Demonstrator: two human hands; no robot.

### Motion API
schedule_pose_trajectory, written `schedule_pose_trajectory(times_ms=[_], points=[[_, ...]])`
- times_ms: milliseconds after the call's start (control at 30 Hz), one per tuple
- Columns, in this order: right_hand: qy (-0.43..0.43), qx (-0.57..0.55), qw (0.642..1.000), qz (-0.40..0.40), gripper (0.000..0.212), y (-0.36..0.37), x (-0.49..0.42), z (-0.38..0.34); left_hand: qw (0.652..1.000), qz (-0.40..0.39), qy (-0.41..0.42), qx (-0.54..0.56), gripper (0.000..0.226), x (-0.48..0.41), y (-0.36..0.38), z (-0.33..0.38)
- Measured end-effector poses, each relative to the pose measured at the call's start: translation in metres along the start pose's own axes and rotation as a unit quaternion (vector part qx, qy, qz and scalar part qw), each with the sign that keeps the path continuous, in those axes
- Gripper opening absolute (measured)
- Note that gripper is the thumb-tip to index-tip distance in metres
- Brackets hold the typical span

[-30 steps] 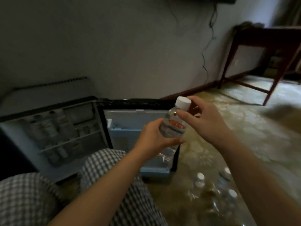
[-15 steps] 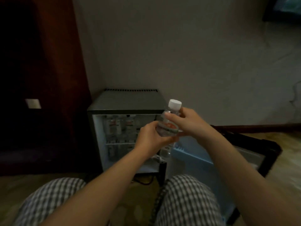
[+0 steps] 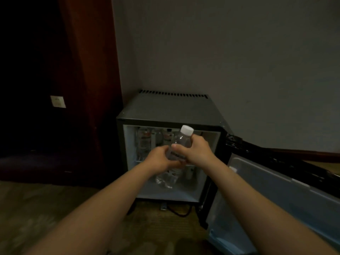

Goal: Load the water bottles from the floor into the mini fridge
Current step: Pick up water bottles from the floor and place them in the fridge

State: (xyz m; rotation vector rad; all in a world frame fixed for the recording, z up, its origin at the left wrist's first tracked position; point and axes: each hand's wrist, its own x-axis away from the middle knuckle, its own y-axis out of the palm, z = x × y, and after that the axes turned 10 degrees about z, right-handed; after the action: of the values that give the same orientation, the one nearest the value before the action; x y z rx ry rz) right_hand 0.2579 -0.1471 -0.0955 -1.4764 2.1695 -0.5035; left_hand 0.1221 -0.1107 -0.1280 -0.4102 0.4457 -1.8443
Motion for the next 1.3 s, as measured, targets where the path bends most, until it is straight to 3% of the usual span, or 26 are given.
schedule_pose_trajectory(times_ms=[133, 400, 633, 833, 967, 1133, 1300], points=[[0.011, 0.025, 0.999, -0.046, 0.036, 0.028, -0.023, 0.015, 0.997, -0.045, -0.048, -0.047, 0.057, -0.027, -0.001, -0.031], [0.047, 0.022, 0.998, -0.033, 0.052, 0.050, -0.058, 0.038, 0.995, -0.078, -0.039, -0.052, 0.041, -0.065, -0.001, -0.040], [0.047, 0.055, 0.997, 0.029, 0.048, 0.053, -0.075, 0.064, 0.998, -0.040, -0.041, -0.036, 0.037, -0.091, 0.018, -0.046], [0.076, 0.026, 0.996, 0.030, 0.036, 0.056, -0.098, 0.080, 0.995, -0.075, -0.065, -0.018, 0.035, -0.116, 0.030, -0.044], [0.108, 0.010, 0.993, 0.050, 0.040, 0.063, -0.118, 0.093, 0.993, -0.077, -0.086, -0.018, 0.036, -0.134, 0.043, -0.046], [0.155, 0.080, 0.984, 0.039, 0.040, 0.072, -0.148, 0.114, 0.992, -0.085, -0.091, -0.029, 0.037, -0.149, 0.058, -0.045], [0.137, 0.088, 0.987, 0.009, 0.042, 0.085, -0.163, 0.121, 0.992, -0.083, -0.093, -0.034, 0.037, -0.163, 0.064, -0.050]])
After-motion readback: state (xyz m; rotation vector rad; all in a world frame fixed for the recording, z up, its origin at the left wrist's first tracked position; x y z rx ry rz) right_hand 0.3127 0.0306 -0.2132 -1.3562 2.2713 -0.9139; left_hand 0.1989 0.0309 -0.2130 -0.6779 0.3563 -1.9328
